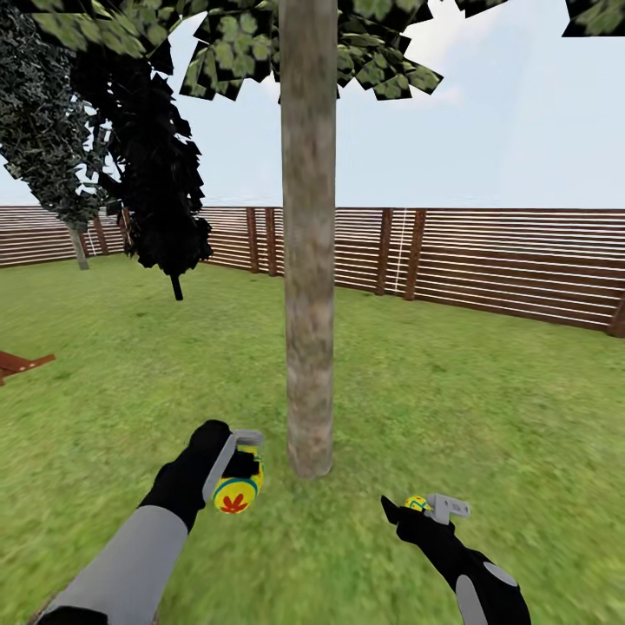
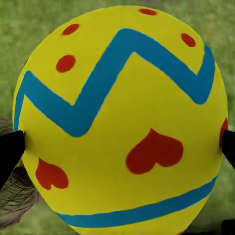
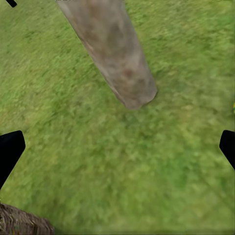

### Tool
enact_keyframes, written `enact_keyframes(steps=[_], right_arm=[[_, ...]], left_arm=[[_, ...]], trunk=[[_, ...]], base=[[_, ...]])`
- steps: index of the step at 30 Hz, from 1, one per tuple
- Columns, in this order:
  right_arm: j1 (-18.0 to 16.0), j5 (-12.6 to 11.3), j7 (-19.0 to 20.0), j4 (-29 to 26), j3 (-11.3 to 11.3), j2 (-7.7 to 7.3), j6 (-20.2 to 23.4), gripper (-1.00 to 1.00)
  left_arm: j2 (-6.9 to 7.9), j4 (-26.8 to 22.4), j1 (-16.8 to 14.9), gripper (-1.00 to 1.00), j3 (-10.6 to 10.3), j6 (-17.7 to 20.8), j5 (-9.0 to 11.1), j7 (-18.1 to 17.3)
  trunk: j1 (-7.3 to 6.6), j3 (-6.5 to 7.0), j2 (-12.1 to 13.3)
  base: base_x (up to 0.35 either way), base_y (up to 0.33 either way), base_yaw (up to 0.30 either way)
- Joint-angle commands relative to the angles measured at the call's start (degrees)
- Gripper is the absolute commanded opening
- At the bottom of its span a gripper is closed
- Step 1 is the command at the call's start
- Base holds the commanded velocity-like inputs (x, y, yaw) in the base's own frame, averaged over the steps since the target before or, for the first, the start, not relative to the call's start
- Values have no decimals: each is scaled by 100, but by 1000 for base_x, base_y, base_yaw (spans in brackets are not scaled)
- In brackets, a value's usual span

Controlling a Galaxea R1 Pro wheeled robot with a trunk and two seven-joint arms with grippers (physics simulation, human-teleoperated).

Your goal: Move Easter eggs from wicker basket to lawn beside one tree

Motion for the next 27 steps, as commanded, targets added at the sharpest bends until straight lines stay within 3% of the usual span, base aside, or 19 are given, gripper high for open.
enact_keyframes(steps=[1, 3, 7, 27], right_arm=[[-4, -17, 37, -7, -18, 7, 29, 100], [-4, -17, 42, -7, -18, 8, 32, 100], [-4, -17, 42, -7, -18, 8, 45, 100], [-13, -17, 39, 120, -19, 1, 36, 100]], left_arm=[[-13, 276, -97, -100, -18, 21, 50, 58], [-45, 799, -282, -100, -26, 21, 56, 61], [-71, 1169, -380, -100, -31, 21, 61, 60], [-106, 1214, -387, -100, -52, 21, 62, 49]], trunk=[[-22, 7, 35], [-66, 38, 115], [-154, 106, 276], [-593, 465, 1078]], base=[[0, 0, 0], [0, 0, 0], [0, 0, 0], [0, 0, 0]])
